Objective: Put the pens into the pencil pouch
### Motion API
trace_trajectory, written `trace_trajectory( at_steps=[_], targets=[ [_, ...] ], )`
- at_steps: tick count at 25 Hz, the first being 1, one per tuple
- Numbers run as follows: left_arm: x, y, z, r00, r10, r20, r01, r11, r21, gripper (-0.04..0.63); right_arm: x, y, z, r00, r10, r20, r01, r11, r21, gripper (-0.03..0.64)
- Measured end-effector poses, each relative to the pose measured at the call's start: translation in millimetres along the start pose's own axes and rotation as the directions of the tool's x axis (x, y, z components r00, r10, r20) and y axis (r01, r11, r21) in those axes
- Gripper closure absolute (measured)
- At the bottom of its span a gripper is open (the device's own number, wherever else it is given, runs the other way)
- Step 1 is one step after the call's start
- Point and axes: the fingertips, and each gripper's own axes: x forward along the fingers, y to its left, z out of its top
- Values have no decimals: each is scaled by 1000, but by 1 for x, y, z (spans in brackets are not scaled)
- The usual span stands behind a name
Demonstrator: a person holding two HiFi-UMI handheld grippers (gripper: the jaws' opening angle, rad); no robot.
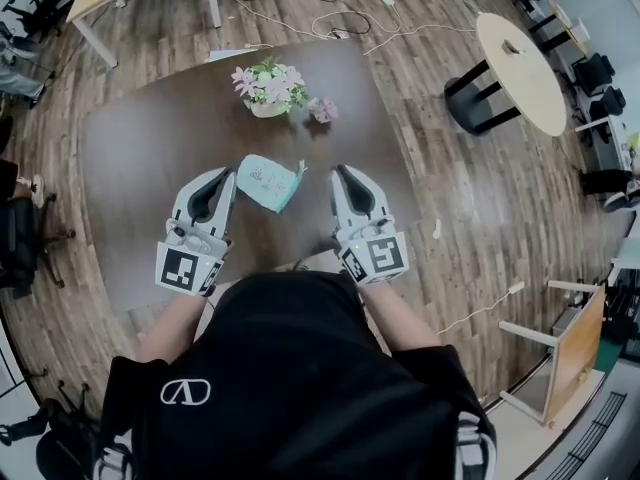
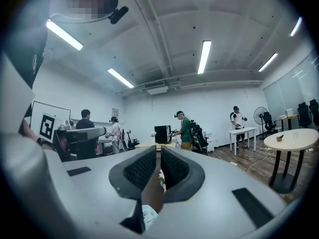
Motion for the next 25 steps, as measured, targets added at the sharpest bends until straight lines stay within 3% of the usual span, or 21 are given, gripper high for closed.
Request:
trace_trajectory(
  at_steps=[3, 11, 25],
  targets=[
    [-5, 4, -3, 999, 36, -9, -36, 999, -4, 591, -1, 8, -2, 1000, 3, 7, -3, 999, -37, 616],
    [-12, 4, -10, 996, 71, -47, -72, 997, -33, 591, -6, 18, -11, 1000, 8, -12, -9, 994, -108, 618],
    [-10, 1, -5, 997, 69, -40, -72, 995, -64, 591, -9, 14, -15, 999, 8, -39, -12, 995, -98, 618]
  ],
)
